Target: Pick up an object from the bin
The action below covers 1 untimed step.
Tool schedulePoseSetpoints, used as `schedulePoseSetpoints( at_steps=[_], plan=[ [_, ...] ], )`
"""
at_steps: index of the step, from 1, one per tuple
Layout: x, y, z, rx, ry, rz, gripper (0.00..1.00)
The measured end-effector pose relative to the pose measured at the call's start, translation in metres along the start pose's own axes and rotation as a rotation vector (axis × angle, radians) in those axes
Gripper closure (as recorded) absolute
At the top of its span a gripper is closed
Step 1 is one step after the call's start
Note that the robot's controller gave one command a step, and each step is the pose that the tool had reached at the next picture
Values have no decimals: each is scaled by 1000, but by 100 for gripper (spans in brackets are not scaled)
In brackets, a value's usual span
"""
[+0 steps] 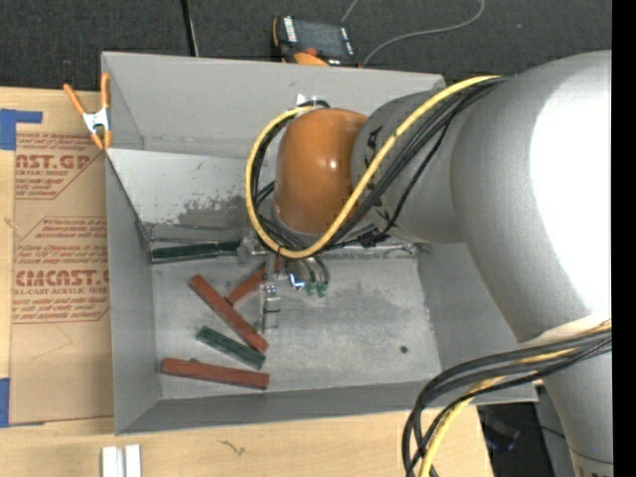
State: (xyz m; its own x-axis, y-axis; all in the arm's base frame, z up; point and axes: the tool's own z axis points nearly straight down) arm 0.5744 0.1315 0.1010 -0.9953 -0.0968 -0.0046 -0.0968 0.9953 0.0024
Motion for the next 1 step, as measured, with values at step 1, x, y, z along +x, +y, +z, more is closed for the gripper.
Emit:
schedulePoseSetpoints(
  at_steps=[1],
  plan=[
    [-19, -21, -4, 1, 1, 53, 0]
  ],
)
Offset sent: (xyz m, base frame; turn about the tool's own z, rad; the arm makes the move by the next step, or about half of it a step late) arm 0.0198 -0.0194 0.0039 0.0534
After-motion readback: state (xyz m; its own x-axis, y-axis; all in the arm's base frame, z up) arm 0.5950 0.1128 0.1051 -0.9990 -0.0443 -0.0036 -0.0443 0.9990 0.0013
